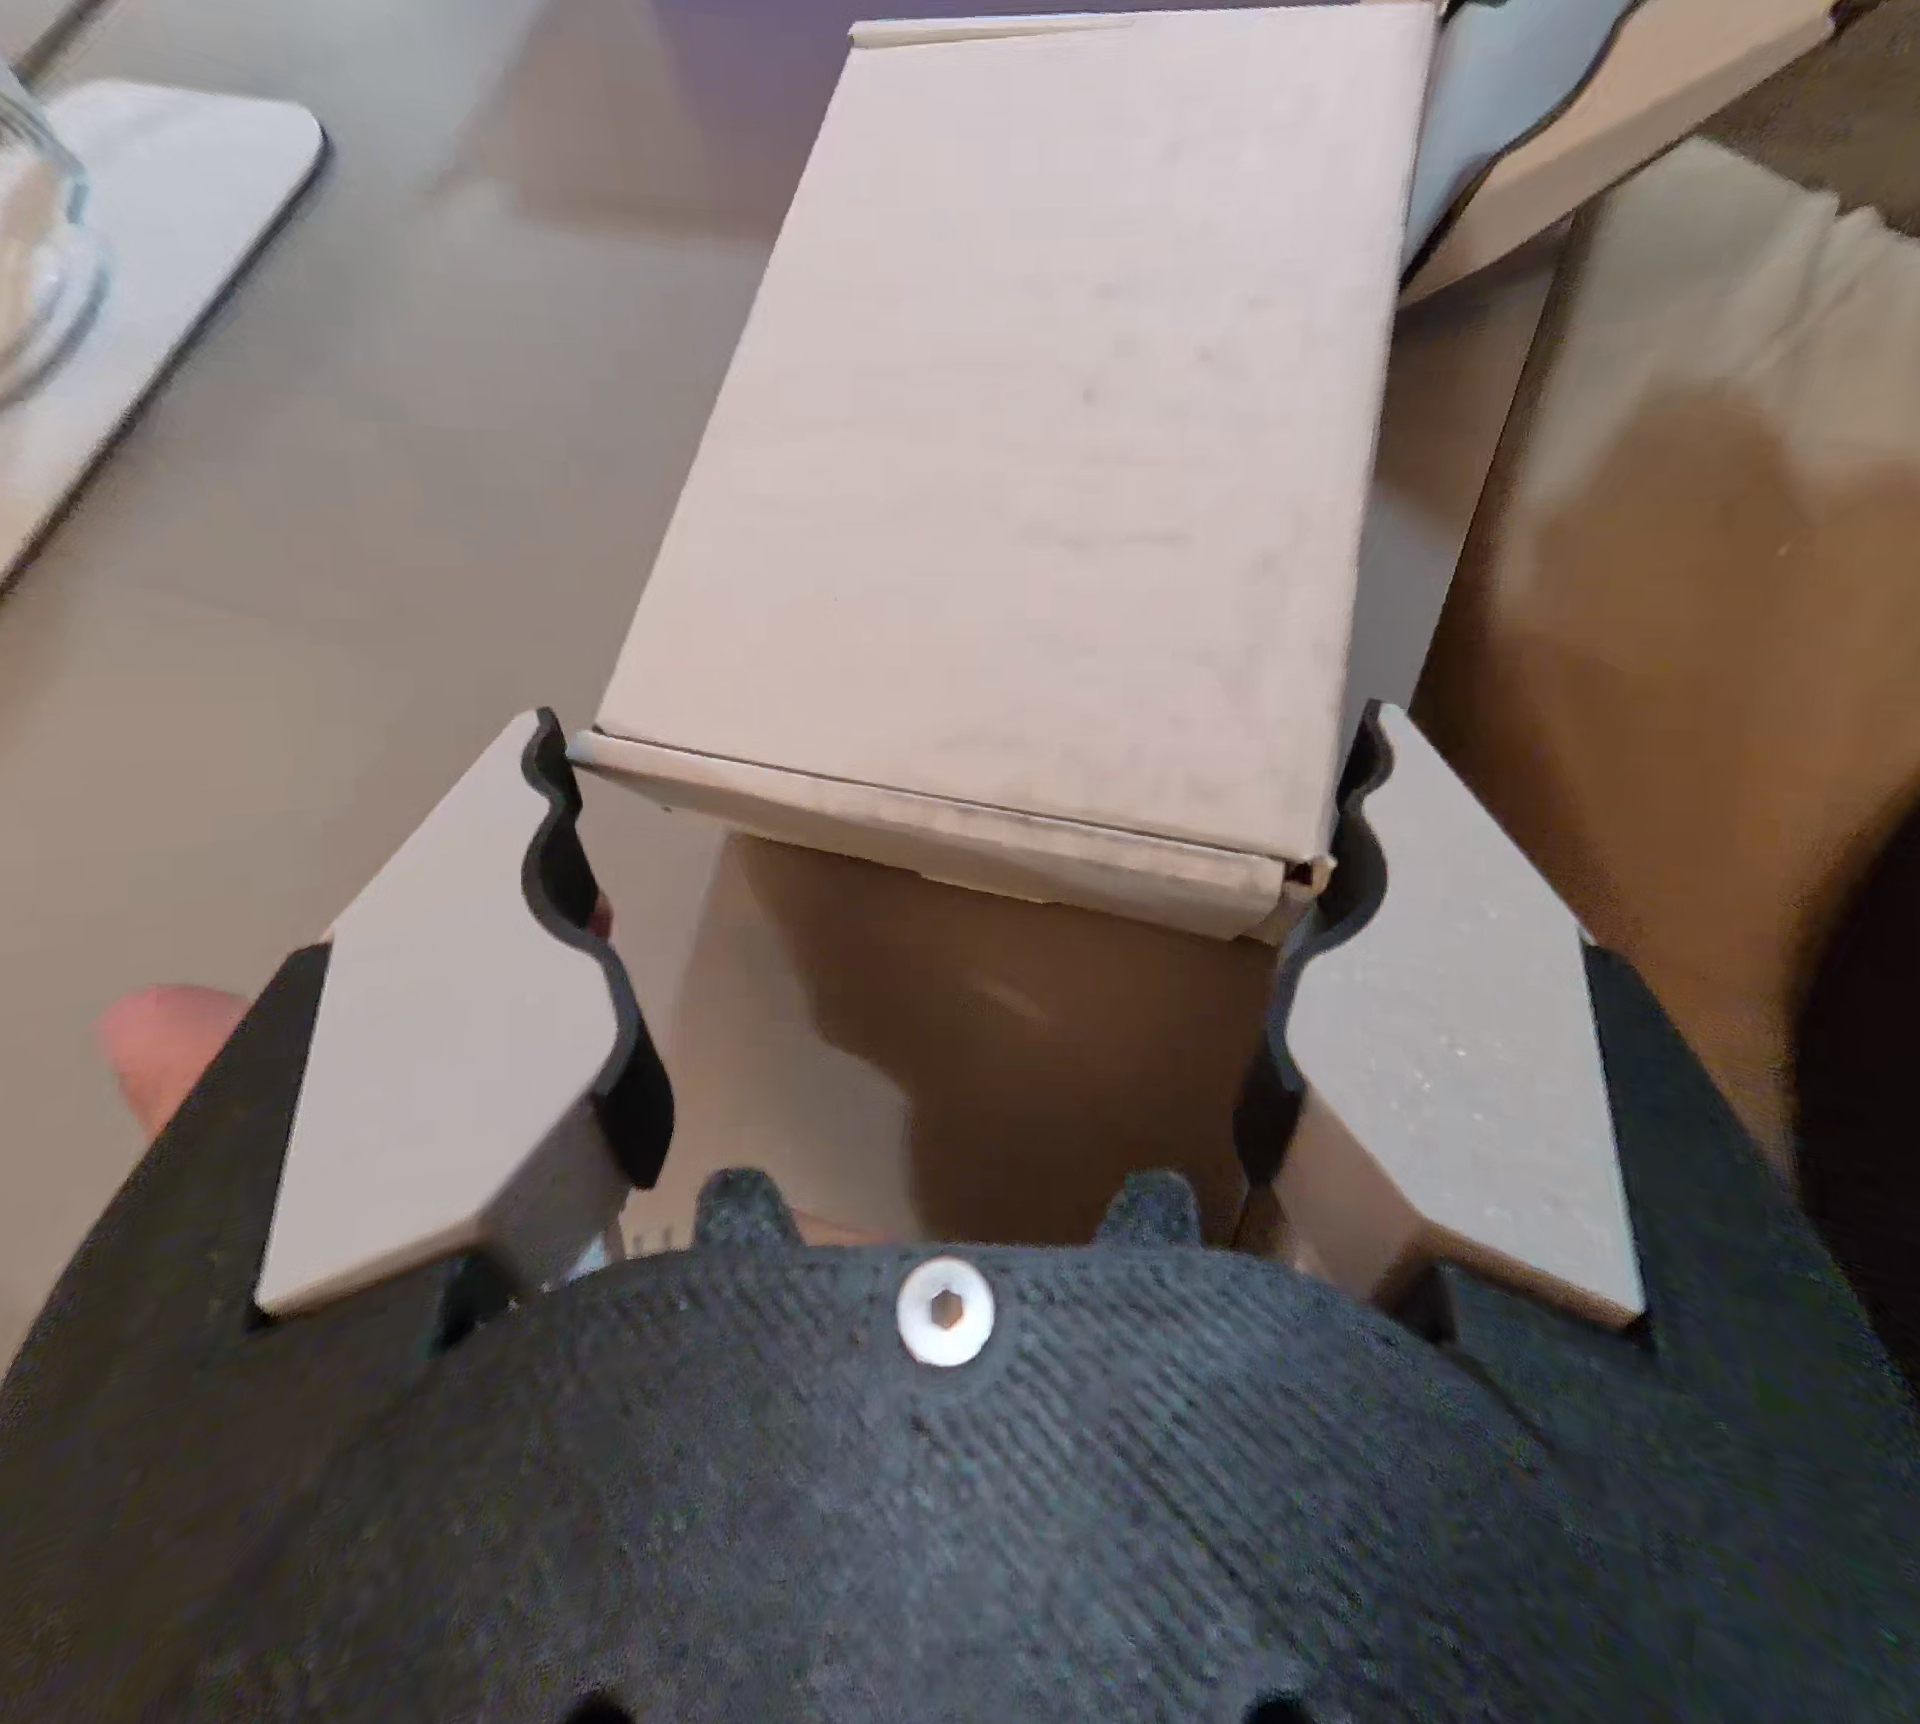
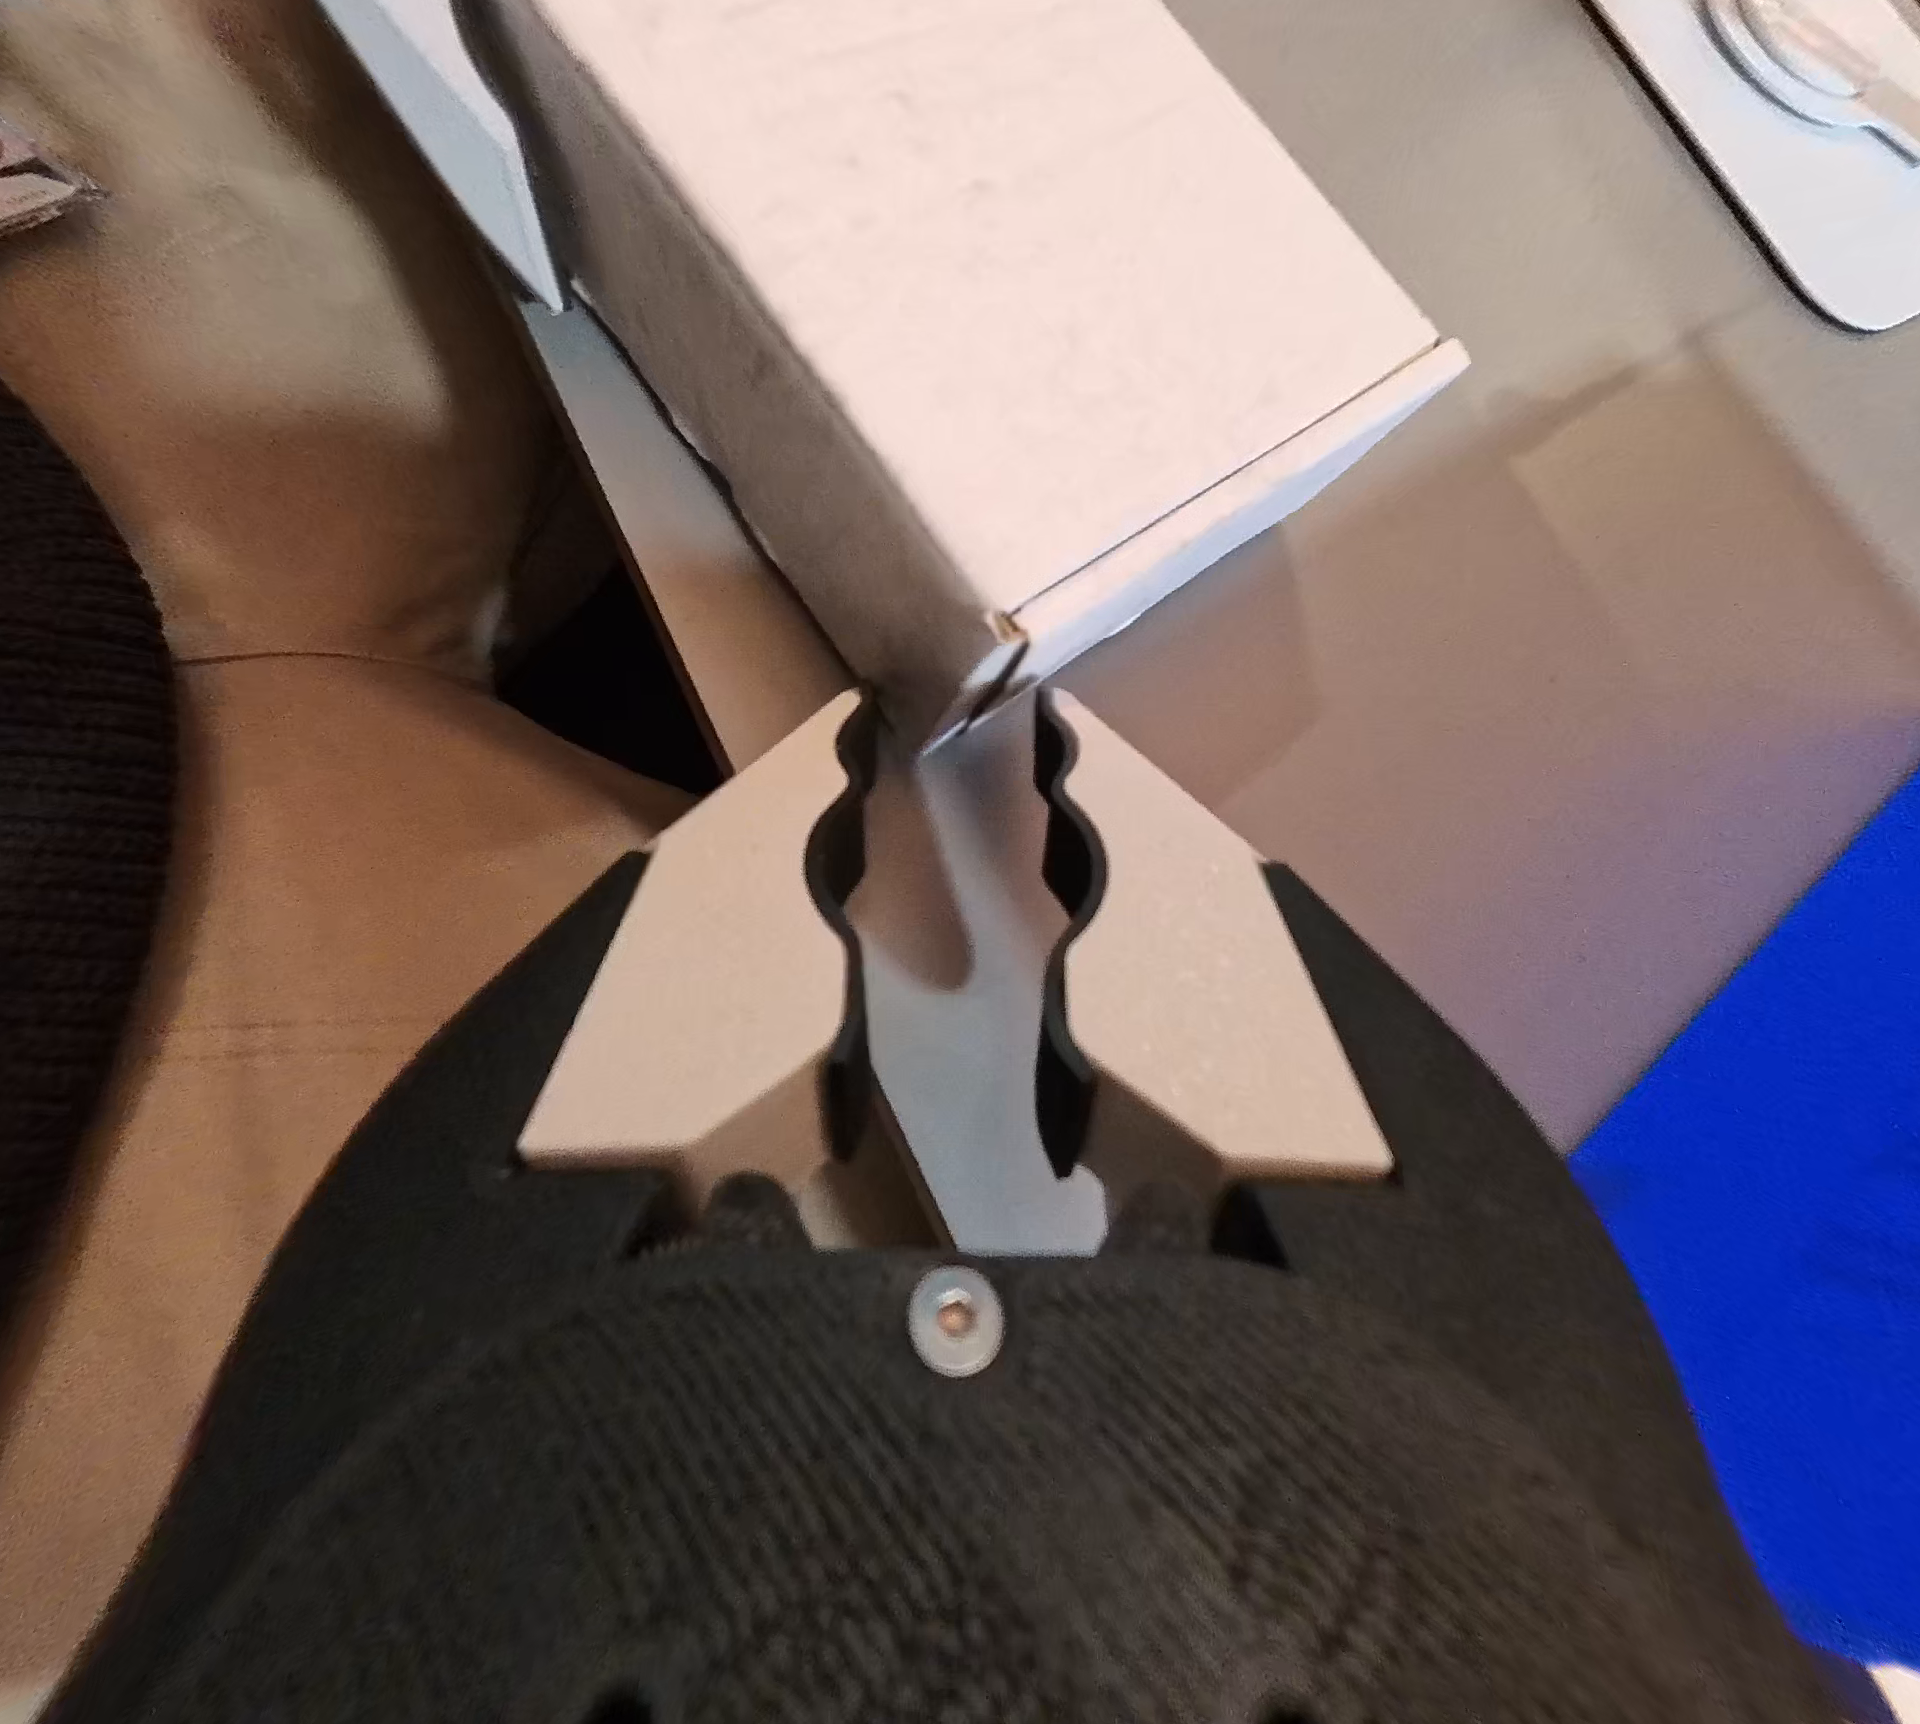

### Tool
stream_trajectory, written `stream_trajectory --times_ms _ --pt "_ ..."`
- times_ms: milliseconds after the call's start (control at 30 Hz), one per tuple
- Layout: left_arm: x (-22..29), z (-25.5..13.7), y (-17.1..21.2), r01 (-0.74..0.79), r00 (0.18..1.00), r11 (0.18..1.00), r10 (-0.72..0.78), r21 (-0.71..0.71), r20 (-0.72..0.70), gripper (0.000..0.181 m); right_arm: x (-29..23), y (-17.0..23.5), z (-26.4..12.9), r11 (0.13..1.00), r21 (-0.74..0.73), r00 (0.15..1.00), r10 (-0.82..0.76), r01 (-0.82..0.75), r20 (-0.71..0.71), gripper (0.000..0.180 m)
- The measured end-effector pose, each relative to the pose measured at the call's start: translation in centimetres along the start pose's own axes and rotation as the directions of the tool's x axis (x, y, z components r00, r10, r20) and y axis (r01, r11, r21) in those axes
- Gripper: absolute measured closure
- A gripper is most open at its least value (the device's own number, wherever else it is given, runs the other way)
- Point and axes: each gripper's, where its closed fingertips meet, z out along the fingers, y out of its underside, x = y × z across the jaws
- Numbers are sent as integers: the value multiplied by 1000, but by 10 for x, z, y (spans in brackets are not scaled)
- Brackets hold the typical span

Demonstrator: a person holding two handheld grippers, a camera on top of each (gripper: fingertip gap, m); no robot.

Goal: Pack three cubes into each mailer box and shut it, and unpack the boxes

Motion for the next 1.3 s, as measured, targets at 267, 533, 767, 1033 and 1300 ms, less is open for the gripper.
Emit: stream_trajectory --times_ms 267,533,767,1033,1300 --pt "-5 -9 -12 160 987 986 -159 51 -23 42 38 -47 -40 954 41 861 -251 298 -442 114" --pt "-12 -18 -34 390 920 912 -390 126 -24 42 -19 -83 -15 727 -197 580 -656 658 -482 110" --pt "18 -16 -48 310 950 940 -300 140 -93 42 -11 -68 -2 693 -334 542 -714 639 -444 115" --pt "-16 -62 -59 442 896 813 -381 380 -228 69 28 -92 -75 745 -238 477 -603 623 -639 117" --pt "-20 -62 -52 502 863 780 -430 372 -265 80 176 -61 -186 752 -477 319 -638 454 -701 116"
